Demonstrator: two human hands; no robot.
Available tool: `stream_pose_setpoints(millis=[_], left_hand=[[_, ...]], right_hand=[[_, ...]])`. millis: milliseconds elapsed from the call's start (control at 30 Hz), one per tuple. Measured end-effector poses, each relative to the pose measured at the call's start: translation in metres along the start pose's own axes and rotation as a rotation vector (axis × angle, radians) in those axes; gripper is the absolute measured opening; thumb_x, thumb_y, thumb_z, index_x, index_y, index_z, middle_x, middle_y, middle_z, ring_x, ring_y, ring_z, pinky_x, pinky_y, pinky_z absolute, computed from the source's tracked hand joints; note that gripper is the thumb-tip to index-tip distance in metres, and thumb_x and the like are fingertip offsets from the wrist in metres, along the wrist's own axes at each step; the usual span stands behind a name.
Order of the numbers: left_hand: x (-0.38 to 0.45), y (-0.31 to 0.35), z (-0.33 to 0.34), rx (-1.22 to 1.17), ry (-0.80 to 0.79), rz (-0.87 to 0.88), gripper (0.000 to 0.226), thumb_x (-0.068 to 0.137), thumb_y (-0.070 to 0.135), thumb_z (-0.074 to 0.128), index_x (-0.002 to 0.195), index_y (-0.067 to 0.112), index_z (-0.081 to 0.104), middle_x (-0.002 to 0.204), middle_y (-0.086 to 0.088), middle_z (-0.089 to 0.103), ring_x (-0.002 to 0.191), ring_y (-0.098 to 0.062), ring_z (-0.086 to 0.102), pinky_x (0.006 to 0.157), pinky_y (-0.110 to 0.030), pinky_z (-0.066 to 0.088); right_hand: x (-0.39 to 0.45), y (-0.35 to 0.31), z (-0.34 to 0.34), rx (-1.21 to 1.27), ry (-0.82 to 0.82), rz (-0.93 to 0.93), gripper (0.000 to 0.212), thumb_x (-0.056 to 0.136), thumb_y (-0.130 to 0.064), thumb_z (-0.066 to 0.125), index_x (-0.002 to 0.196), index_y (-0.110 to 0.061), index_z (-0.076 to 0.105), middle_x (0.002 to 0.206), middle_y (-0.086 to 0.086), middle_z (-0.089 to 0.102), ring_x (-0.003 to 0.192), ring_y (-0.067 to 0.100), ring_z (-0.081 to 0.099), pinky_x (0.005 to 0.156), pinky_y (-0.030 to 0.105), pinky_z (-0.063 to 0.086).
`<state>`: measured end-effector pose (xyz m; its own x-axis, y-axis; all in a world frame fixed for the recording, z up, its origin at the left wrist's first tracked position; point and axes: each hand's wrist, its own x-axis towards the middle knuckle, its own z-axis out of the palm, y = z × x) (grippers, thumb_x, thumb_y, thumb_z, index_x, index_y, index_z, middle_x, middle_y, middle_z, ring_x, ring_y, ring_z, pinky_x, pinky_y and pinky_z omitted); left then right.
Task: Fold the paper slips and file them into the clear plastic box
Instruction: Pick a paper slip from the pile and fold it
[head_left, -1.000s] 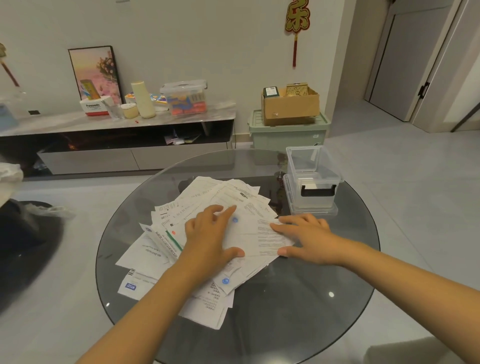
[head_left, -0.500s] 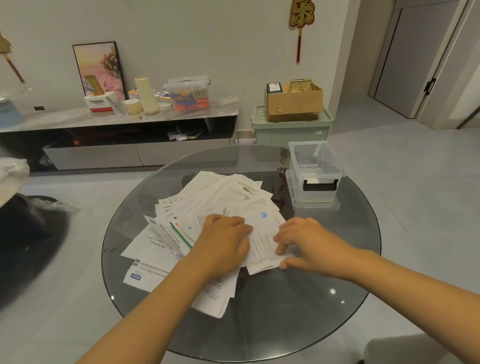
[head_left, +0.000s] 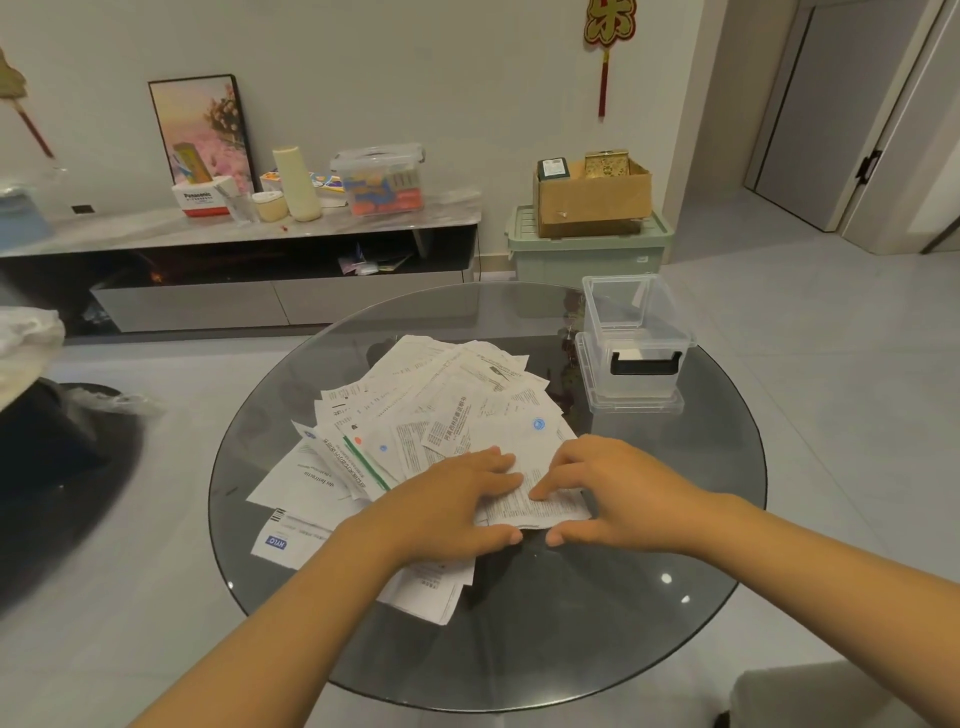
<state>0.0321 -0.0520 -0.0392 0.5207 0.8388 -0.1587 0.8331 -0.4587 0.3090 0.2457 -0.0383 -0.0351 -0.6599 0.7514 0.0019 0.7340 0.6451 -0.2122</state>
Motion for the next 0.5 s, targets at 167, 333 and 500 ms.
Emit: stream_pose_setpoints(millis=[167,333,500], left_hand=[[-0.004,0.005,-0.007,-0.180,0.068,-0.060,0.037,0.094,0.047,0.046,0.127,0.035,0.057,0.142,0.014,0.045,0.133,-0.005,0.037,0.111,-0.033,0.030],[-0.005,0.009,-0.011,-0.244,0.163,-0.108,0.032,0.089,0.050,0.053,0.112,0.030,0.065,0.110,0.013,0.065,0.099,-0.007,0.058,0.086,-0.024,0.044],[0.010,0.004,-0.006,-0.344,0.397,-0.213,0.017,0.090,0.032,0.058,0.088,0.019,0.070,0.078,0.004,0.067,0.071,-0.009,0.056,0.067,-0.026,0.045]], right_hand=[[0.003,-0.001,0.001,0.062,0.049,0.017,0.028,0.087,-0.040,0.057,0.114,-0.034,0.064,0.115,-0.013,0.061,0.108,0.008,0.050,0.091,0.025,0.041],[0.008,-0.001,0.001,0.224,0.136,0.149,0.010,0.092,-0.026,0.047,0.091,-0.024,0.057,0.089,0.000,0.067,0.082,0.019,0.059,0.072,0.037,0.049],[0.020,-0.003,0.002,0.406,0.247,0.207,0.009,0.090,-0.028,0.056,0.095,-0.029,0.049,0.081,-0.013,0.055,0.063,0.003,0.049,0.055,0.014,0.034]])
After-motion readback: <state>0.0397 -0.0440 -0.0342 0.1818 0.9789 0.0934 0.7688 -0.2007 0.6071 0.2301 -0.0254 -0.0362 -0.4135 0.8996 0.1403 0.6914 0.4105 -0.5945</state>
